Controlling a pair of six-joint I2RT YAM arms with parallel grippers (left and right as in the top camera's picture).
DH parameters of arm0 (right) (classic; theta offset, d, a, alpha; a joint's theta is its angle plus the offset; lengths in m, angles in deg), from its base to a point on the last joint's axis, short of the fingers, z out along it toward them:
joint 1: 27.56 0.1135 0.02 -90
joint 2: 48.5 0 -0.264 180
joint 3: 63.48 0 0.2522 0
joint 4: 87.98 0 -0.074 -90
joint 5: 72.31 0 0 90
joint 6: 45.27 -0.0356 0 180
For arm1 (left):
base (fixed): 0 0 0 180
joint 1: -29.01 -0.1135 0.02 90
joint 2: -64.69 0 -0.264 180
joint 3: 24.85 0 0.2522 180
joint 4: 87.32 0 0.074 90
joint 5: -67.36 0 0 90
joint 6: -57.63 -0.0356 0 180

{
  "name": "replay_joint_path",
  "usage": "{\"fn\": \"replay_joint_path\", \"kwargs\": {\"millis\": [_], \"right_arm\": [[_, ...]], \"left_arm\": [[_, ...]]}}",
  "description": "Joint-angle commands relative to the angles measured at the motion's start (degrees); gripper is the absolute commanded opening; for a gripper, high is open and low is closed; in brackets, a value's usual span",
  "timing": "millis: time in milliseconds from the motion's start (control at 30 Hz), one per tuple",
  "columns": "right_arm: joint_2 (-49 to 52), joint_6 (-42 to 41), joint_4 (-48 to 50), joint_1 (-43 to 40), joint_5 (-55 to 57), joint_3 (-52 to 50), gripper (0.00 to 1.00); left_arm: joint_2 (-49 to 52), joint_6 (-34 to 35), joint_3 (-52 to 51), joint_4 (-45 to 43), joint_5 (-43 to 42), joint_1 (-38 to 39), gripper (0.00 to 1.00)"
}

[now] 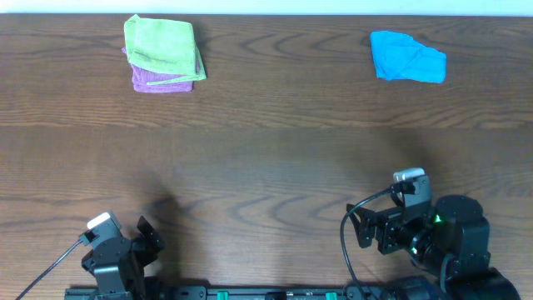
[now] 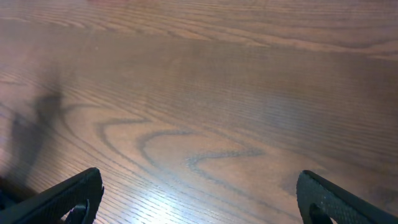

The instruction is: Fold the cloth

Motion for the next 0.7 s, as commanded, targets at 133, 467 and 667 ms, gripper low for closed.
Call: {"fn": "replay_joint_path", "kwargs": {"millis": [133, 467, 667], "right_arm": [[-0.20, 0.17, -1.16, -0.35, 0.35, -0.09, 0.99], [-6.29, 0.17, -3.91, -0.37, -0.04, -5.44, 0.99], [-16.24, 0.20, -3.87, -1.16, -0.50, -14.12, 0.99]], "left_arm": [[-0.46, -1.31, -2.01, 0.85, 1.46, 0.24, 0.95], [-0.46, -1.31, -2.01, 0.85, 1.46, 0.24, 0.95], [-0.46, -1.31, -2.01, 0.85, 1.46, 0.24, 0.95]]}}
